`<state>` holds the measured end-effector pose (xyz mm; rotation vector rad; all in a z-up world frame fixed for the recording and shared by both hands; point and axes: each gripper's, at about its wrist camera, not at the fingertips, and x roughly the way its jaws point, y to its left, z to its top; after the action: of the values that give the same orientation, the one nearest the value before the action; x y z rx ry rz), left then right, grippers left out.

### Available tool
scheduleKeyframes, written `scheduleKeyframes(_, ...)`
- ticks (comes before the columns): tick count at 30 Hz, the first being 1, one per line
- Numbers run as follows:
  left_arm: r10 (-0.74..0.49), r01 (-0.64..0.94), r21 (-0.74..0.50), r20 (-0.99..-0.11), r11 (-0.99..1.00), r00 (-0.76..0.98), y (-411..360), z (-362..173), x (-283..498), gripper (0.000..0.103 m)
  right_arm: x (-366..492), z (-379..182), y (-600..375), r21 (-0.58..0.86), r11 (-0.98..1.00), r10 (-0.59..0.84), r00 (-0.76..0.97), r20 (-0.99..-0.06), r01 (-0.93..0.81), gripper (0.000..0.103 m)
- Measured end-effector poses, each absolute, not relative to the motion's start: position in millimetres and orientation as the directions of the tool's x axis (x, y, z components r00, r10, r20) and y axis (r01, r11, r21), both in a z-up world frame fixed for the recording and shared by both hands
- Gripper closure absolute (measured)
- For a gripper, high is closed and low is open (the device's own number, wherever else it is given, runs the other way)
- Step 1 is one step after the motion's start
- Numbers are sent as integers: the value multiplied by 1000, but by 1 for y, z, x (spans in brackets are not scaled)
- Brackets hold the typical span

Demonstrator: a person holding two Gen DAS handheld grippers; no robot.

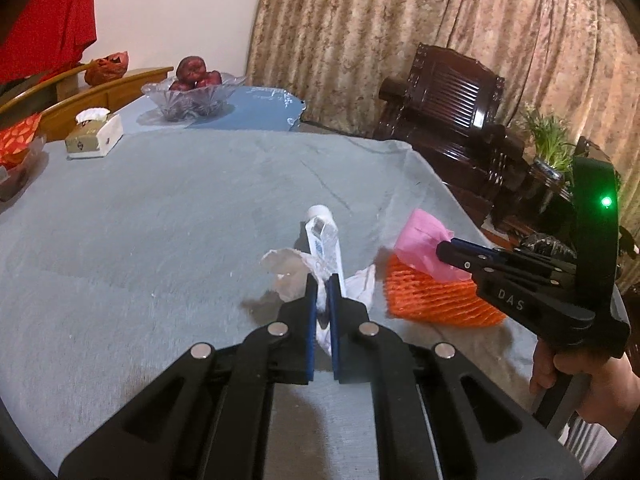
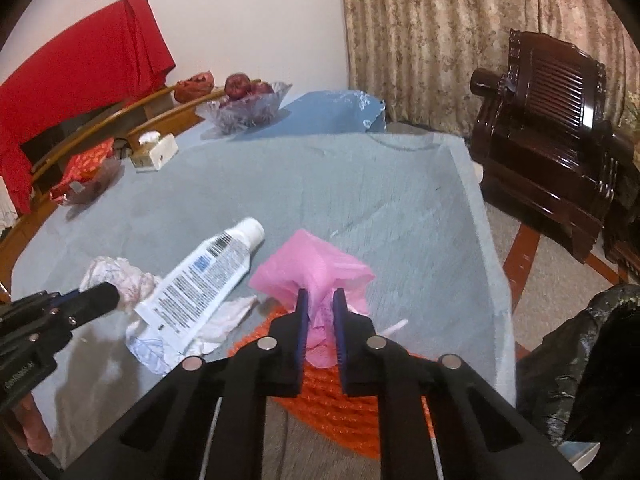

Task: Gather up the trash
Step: 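Carry the white tissue and pink mask over the bin with both tools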

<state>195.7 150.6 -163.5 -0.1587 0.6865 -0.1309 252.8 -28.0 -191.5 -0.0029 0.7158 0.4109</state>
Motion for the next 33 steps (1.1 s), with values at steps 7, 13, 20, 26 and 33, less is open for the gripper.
scheduleKeyframes(7,-189,92,-194,-575,977,796,147,-140,188,98,236,-171,-38,155,913,391,702,-596,-378,93)
scheduleKeyframes(13,-204,122,-183,-542,976,815,137,-123,181,98,225,-152,-44,159,911,401,720,-566,-381,93)
scheduleKeyframes(20,-222,147,-184,-505,972,834,126,-104,168,98,206,-129,-53,159,909,408,745,-527,-385,93)
scheduleKeyframes(26,-239,170,-184,-474,968,848,119,-88,155,98,192,-113,-61,163,910,410,763,-500,-382,93)
scheduleKeyframes(33,-259,199,-177,-439,964,860,108,-70,144,98,172,-96,-73,166,913,407,787,-463,-373,93)
